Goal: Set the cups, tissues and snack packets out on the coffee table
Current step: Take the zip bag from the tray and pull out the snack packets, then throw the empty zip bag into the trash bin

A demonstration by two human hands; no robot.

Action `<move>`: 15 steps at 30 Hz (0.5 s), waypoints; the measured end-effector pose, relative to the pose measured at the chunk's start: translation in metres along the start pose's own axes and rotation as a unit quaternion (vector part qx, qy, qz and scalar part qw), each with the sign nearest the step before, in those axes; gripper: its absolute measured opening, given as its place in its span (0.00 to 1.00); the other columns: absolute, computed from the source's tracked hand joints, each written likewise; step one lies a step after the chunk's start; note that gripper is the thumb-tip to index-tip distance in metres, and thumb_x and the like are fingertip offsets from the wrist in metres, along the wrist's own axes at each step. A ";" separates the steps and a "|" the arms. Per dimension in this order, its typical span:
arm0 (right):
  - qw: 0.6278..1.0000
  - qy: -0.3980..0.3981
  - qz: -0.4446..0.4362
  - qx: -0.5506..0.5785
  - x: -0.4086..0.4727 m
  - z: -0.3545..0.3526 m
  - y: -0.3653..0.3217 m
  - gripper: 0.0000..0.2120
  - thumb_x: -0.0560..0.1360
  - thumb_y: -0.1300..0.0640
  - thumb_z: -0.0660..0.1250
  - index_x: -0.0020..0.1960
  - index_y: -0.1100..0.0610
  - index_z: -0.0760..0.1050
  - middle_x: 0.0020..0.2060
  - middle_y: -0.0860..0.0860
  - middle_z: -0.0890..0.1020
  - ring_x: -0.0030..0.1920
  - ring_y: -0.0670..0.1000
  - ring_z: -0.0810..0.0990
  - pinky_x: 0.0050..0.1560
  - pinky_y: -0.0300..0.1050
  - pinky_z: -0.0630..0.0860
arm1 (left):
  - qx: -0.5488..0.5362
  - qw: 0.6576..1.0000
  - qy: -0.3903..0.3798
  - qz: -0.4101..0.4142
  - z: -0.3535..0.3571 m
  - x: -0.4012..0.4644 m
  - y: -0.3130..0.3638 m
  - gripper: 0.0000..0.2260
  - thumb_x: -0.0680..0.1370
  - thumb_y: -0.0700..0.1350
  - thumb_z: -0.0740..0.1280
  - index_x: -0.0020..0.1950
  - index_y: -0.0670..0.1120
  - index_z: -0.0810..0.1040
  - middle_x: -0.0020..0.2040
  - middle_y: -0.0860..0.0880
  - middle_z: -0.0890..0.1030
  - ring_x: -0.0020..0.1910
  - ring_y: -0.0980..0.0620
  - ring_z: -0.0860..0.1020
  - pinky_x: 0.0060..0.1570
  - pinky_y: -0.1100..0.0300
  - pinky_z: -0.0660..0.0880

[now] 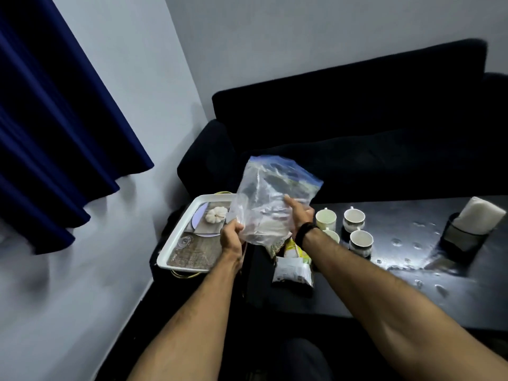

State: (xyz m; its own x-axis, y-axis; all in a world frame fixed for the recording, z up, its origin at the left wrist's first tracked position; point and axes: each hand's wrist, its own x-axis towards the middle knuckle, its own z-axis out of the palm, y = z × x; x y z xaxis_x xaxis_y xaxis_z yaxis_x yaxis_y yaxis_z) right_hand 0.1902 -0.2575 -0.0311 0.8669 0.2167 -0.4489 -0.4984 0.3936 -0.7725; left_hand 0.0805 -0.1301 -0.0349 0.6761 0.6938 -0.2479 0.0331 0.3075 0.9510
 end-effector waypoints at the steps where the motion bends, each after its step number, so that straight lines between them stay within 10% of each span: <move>1: 1.000 0.014 -0.016 -0.008 0.000 -0.004 -0.005 0.32 0.70 0.59 0.75 0.68 0.59 0.62 0.61 0.58 0.75 0.55 0.58 0.79 0.55 0.58 0.78 | -0.001 1.000 -0.016 -0.006 0.000 -0.002 0.002 0.07 0.60 0.41 0.62 0.36 0.43 0.70 0.40 0.43 0.72 0.41 0.44 0.70 0.38 0.53 0.69; 6: 0.995 -0.059 -0.076 -0.007 -0.014 -0.030 -0.034 0.21 0.73 0.70 0.68 0.66 0.63 0.73 0.54 0.59 0.79 0.40 0.54 0.77 0.33 0.45 0.77 | 0.041 0.998 -0.041 0.026 0.015 -0.023 0.010 0.20 0.58 0.40 0.71 0.49 0.47 0.77 0.50 0.45 0.80 0.47 0.48 0.80 0.45 0.54 0.79; 10: 0.990 -0.120 -0.035 -0.072 -0.025 -0.045 -0.054 0.12 0.70 0.70 0.70 0.53 0.64 0.80 0.37 0.57 0.79 0.26 0.48 0.75 0.23 0.38 0.71 | 0.167 0.978 -0.089 0.093 0.041 -0.032 0.009 0.57 0.59 0.34 0.81 0.79 0.59 0.54 0.80 0.45 0.49 0.77 0.45 0.58 0.71 0.48 0.66; 13: 0.980 -0.165 0.008 -0.109 -0.025 -0.058 -0.064 0.12 0.73 0.69 0.63 0.34 0.60 0.80 0.25 0.52 0.79 0.24 0.48 0.77 0.28 0.39 0.73 | 0.261 0.941 -0.181 0.113 0.066 -0.037 0.001 0.62 0.57 0.41 0.84 0.79 0.62 0.49 0.80 0.47 0.39 0.79 0.51 0.50 0.75 0.44 0.59; 15: 0.972 -0.189 0.017 -0.136 -0.027 -0.066 -0.071 0.20 0.75 0.69 0.57 0.28 0.58 0.77 0.22 0.51 0.79 0.21 0.46 0.78 0.25 0.36 0.74 | 0.347 0.907 -0.196 0.133 0.091 -0.046 -0.002 0.53 0.57 0.48 0.83 0.77 0.57 0.60 0.79 0.48 0.56 0.76 0.54 0.58 0.76 0.48 0.60</move>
State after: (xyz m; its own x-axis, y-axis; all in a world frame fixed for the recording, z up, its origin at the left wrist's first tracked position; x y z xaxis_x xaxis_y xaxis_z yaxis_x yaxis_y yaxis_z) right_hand 0.2021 -0.3501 0.0064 0.7658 0.5589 -0.3180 -0.4659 0.1414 -0.8735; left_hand 0.1163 -0.2224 -0.0088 0.9335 0.3565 -0.0375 0.1946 -0.4161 0.8883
